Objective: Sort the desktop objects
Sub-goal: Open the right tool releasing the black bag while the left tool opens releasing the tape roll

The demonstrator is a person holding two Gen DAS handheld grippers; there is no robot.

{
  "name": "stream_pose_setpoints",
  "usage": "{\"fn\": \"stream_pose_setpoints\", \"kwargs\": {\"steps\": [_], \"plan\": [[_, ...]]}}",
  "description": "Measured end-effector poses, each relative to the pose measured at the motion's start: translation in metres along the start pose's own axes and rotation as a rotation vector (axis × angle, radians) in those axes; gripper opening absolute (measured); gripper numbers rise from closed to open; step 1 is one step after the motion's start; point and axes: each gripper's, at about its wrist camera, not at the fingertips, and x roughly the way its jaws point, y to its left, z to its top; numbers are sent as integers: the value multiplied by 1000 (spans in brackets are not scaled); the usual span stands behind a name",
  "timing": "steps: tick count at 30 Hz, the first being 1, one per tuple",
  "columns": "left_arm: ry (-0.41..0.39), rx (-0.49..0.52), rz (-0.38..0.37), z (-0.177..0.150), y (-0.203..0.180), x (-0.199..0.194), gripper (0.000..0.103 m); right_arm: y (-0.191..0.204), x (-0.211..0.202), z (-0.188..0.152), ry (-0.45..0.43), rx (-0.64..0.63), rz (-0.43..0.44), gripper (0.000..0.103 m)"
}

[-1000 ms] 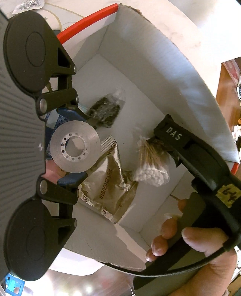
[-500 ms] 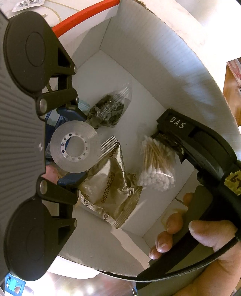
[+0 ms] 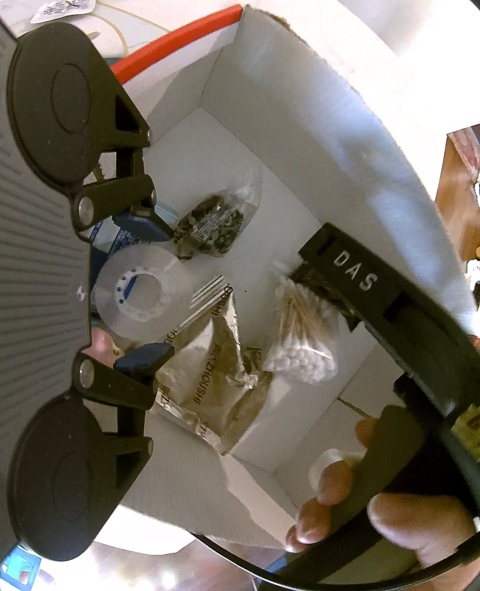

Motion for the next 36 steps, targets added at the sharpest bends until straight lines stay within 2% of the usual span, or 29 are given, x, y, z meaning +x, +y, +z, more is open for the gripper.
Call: {"fn": "stream_pose_setpoints", "kwargs": {"steps": [8, 9, 14, 19, 36], "plan": [[-57, -1, -17, -2, -7, -25, 64, 7, -18, -10, -22, 11, 9, 76], [-63, 3, -19, 8, -13, -24, 64, 8, -20, -11, -24, 8, 8, 76], [-89, 5, -22, -4, -25, -40, 64, 14, -28, -14, -34, -1, 14, 76], [-116, 8, -23, -12, -21, -47, 64, 24, -39, -18, -42, -19, 17, 76], [-233, 4, -21, -54, -22, -105, 64, 61, -84, -31, -74, -32, 51, 76]]}}
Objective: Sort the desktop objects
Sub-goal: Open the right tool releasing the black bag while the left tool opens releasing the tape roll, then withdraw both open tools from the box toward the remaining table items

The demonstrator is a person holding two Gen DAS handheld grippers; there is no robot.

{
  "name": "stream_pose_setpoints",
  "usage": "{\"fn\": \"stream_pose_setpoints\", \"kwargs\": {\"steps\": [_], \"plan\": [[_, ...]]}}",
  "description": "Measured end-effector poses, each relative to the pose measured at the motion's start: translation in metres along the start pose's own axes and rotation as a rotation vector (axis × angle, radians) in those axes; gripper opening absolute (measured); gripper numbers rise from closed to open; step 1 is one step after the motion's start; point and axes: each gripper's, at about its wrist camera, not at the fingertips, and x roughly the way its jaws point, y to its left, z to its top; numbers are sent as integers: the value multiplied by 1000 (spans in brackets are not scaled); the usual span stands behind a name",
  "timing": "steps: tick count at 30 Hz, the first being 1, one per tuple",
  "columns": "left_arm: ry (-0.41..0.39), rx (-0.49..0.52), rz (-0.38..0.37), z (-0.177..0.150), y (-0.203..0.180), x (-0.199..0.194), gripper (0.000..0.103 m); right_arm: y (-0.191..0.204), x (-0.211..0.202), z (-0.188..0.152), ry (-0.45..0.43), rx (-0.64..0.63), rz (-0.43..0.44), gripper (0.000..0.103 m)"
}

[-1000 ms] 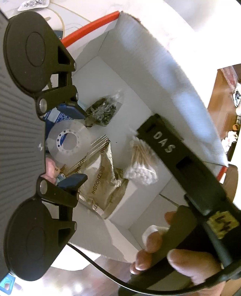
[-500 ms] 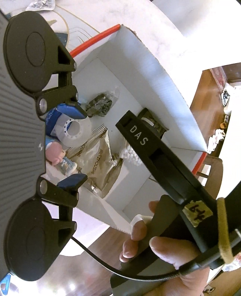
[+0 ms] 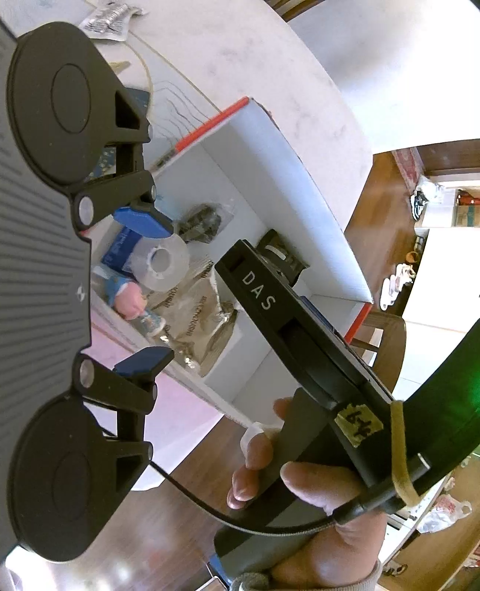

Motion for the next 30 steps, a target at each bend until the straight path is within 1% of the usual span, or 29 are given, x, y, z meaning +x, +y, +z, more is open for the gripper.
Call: {"fn": "stream_pose_setpoints", "kwargs": {"steps": [3, 8, 19, 22, 27, 30], "plan": [[2, 11, 13, -11, 3, -9, 64, 14, -8, 2, -3, -10, 9, 76], [7, 12, 1, -31, 18, -32, 64, 45, -18, 10, -12, -36, 26, 76], [1, -2, 15, -73, 64, -66, 64, 123, -8, 33, -3, -109, 63, 76], [-1, -35, 17, -84, 79, -74, 69, 143, -2, 42, 2, -125, 74, 76], [7, -75, 44, -105, 106, -83, 72, 172, 8, 57, 1, -149, 85, 76], [14, -112, 59, -118, 125, -89, 76, 187, 16, 65, 4, -158, 92, 76]]}}
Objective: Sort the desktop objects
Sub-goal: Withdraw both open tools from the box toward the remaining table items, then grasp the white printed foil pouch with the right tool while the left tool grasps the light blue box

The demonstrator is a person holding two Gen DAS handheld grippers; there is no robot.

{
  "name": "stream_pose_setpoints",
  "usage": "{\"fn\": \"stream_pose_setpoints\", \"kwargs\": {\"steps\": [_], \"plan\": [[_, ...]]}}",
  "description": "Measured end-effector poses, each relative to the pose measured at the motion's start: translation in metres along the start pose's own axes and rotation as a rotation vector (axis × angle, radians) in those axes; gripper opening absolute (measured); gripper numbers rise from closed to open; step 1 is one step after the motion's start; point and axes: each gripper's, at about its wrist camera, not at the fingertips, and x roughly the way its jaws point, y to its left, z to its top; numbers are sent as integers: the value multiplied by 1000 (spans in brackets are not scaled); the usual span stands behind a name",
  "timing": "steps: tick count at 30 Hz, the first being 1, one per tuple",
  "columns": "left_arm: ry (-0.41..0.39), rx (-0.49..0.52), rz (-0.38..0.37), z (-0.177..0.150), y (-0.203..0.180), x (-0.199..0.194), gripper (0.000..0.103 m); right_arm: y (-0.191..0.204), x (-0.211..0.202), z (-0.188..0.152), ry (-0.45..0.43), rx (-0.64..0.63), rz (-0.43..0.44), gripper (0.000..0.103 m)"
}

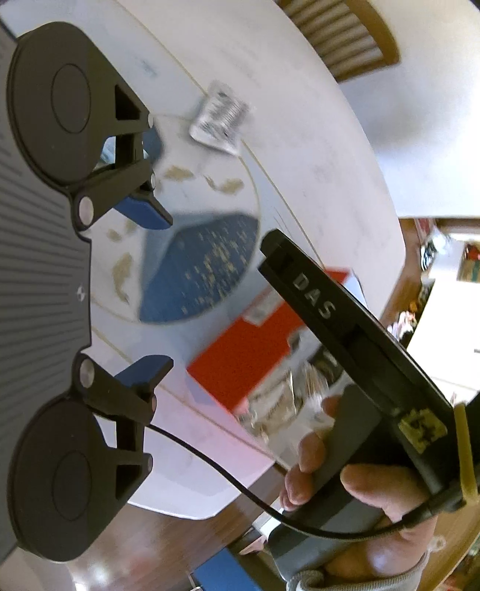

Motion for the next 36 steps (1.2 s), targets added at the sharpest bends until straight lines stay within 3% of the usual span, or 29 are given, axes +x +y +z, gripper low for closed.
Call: {"fn": "stream_pose_setpoints", "kwargs": {"steps": [10, 18, 21, 30, 36], "plan": [[17, -85, 45, -30, 55, -4, 84, 27, 36, 29, 27, -10, 22, 84], [24, -158, 37, -49, 93, 7, 88, 39, 70, 50, 49, 10, 35, 88], [14, -147, 47, -52, 101, 11, 97, 44, 82, 57, 58, 10, 29, 89], [3, -119, 62, -62, 123, 38, 97, 51, 115, 70, 101, 13, 17, 89], [32, -277, 79, -65, 135, 57, 97, 54, 134, 74, 124, 20, 12, 89]]}}
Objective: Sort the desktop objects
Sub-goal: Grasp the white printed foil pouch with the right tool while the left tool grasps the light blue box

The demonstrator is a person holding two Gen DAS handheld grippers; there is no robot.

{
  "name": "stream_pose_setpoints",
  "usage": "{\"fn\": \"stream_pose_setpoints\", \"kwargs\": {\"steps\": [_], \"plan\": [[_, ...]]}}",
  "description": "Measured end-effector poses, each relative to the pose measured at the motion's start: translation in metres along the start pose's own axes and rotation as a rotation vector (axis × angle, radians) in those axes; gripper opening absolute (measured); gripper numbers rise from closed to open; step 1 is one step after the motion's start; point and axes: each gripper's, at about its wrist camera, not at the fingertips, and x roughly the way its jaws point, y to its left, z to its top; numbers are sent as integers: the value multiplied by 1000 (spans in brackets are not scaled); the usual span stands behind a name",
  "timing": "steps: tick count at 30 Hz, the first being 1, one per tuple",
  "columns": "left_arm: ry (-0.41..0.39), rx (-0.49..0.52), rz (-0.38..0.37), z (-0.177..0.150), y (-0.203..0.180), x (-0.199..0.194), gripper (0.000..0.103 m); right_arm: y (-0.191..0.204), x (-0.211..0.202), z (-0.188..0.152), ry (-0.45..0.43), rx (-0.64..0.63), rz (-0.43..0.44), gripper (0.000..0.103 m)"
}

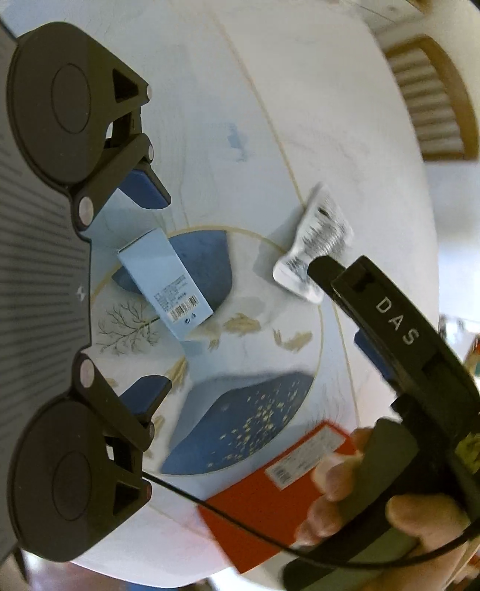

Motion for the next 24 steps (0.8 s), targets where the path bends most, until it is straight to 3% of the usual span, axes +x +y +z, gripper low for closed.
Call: {"fn": "stream_pose_setpoints", "kwargs": {"steps": [4, 12, 17, 24], "plan": [[3, -109, 33, 0, -4, 9, 97, 2, 9, 2, 18, -17, 8, 89], [-21, -276, 185, 4, -13, 23, 97, 2, 29, 10, 44, -46, -1, 89], [-18, -295, 250, 4, -17, 30, 97, -2, 40, 15, 55, -42, -16, 89], [16, -340, 276, 3, -12, 38, 96, 4, 52, 17, 78, -65, -15, 87]]}}
